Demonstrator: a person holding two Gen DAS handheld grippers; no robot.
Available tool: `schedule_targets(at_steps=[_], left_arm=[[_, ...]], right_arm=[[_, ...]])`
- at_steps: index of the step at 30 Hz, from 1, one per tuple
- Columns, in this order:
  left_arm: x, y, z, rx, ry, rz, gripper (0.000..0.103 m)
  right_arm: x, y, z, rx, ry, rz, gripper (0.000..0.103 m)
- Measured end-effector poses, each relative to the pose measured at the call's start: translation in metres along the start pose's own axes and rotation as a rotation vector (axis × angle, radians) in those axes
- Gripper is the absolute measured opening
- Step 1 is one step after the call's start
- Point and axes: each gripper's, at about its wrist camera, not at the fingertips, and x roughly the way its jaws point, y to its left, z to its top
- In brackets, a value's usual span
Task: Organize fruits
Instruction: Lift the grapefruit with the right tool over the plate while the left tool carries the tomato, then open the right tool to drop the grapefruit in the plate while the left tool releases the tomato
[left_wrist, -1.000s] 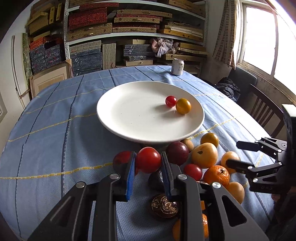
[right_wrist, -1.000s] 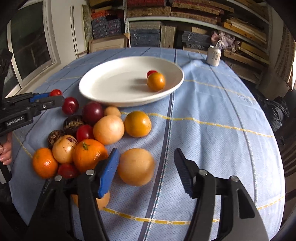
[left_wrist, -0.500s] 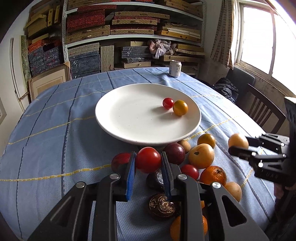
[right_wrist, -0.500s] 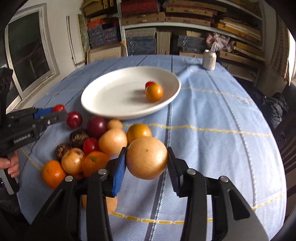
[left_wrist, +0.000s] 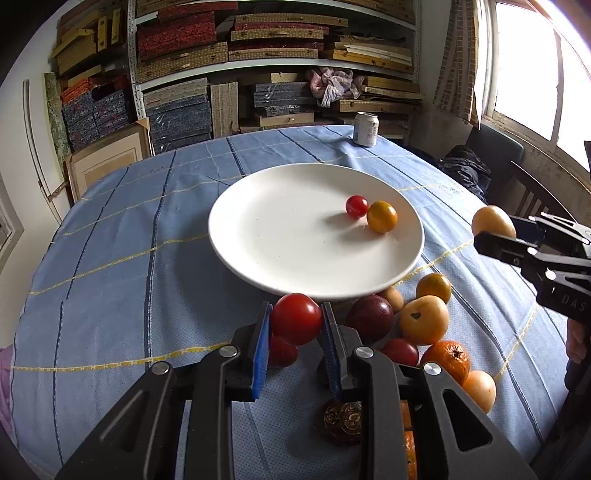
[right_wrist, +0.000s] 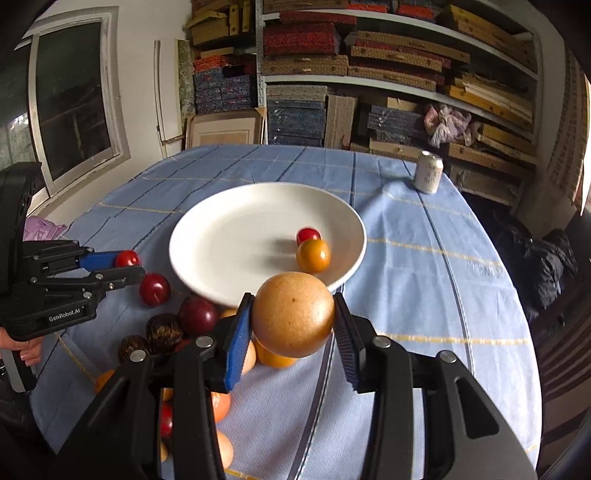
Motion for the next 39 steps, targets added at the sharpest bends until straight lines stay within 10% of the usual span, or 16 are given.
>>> schedule_targets(at_steps=[9,29,31,32,35,39], left_arm=[[0.007,-0.008,0.027,0.033,0.000,-0.023,0.026],[0.068,0.006,0.067,0.087,0.104,-0.001,0.026],[0.075,0.008,0.065,0.075,0.112,-0.030,0.027],[0.077,0.010,0.064,0.062,0.108,-0.034,0.030],[0.079,0.018,0.063,0.025,0.097,0.012,0.094],[0.075,0.024,0.057,0.024,0.096,0.092,0.095]], right_arm=[[-0.006,-0.004,0.032,-0.042,-0.087,-0.005,0.041],[0.078,0.002,0.066,-0.138,0.017,0.048,0.042],[0.085,0.005,0.067,-0.138,0.016,0.047,0.057],[0.087,0.005,0.069,-0.132,0.013,0.055,0.065],[0.088,0.007,0.069,-0.133,-0.001,0.046,0.081],[0.087,0.008,0.062,-0.154,0.021,0.026,0.090]])
